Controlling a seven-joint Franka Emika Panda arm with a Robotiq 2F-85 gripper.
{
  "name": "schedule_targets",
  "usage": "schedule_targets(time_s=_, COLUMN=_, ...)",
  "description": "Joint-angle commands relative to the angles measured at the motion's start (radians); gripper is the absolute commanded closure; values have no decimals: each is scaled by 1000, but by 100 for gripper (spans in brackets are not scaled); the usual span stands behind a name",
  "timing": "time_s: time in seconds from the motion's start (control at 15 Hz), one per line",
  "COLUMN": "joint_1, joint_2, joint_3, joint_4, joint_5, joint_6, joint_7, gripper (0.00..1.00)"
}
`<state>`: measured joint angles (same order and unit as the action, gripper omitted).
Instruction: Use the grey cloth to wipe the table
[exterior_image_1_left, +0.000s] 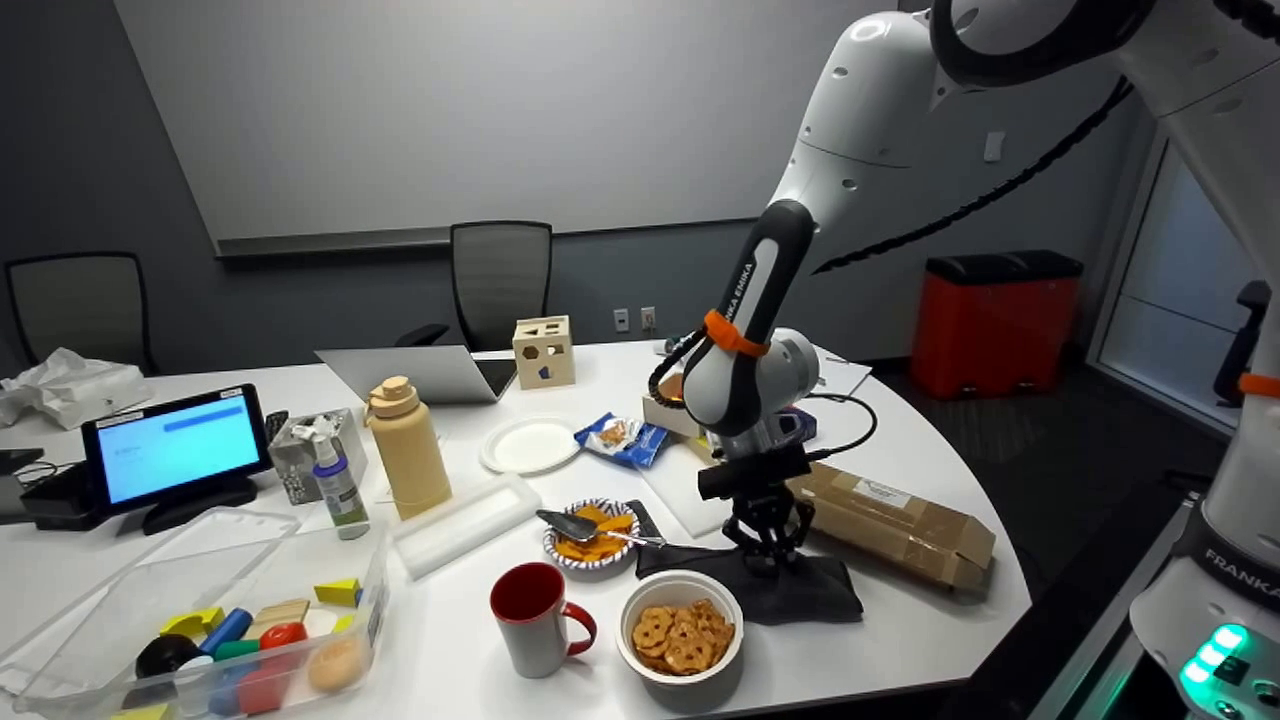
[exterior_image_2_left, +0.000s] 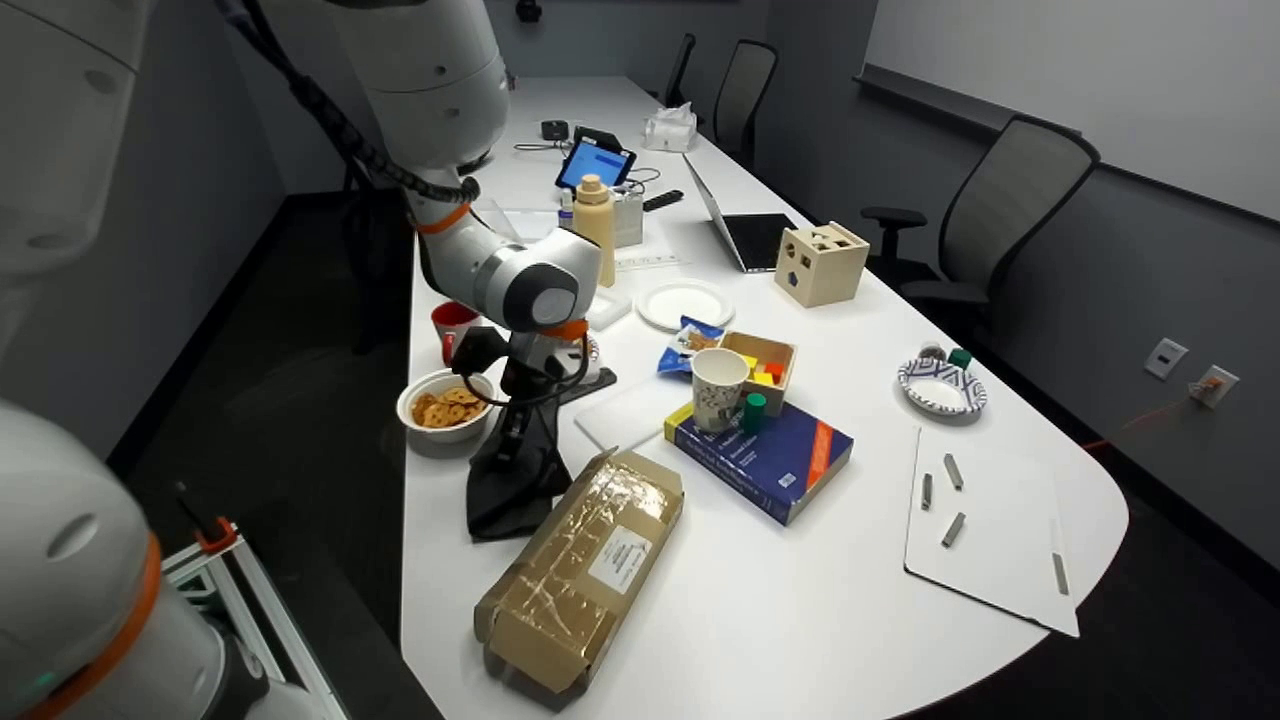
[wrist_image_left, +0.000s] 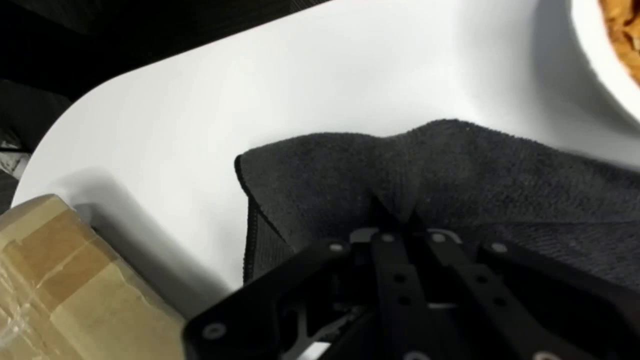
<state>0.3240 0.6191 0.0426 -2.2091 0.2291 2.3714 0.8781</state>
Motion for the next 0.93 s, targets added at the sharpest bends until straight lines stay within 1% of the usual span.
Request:
schedule_targets(time_s=0.0, joint_1=12, joint_2=-111, joint_3=18, joint_4=-42, joint_5=-55, joint_6=15, joint_7=-23, gripper=99)
schedule_targets(time_s=0.13, joint_1=18, joint_2=-172, joint_3=34, joint_4=-54, joint_5=-62, joint_6=-5, joint_7=-19, gripper=99)
schedule_targets(time_s=0.4, joint_1=43, joint_2=-318, joint_3=48, joint_4=-89, joint_5=-90, joint_6=-49, joint_7=45, gripper=99)
schedule_targets(time_s=0.53, joint_1=53, joint_2=-375, joint_3=51, joint_4=-100, joint_5=-119, joint_6=-65, joint_7=97, gripper=99)
schedule_targets(time_s=0.73, joint_1=62, joint_2=-450, joint_3=51, joint_4=-123, joint_5=-204, joint_6=-64, joint_7=221, gripper=99)
schedule_targets(time_s=0.87, joint_1=63, joint_2=-505, joint_3=51, joint_4=-149, joint_5=-294, joint_6=-55, joint_7=347, gripper=99)
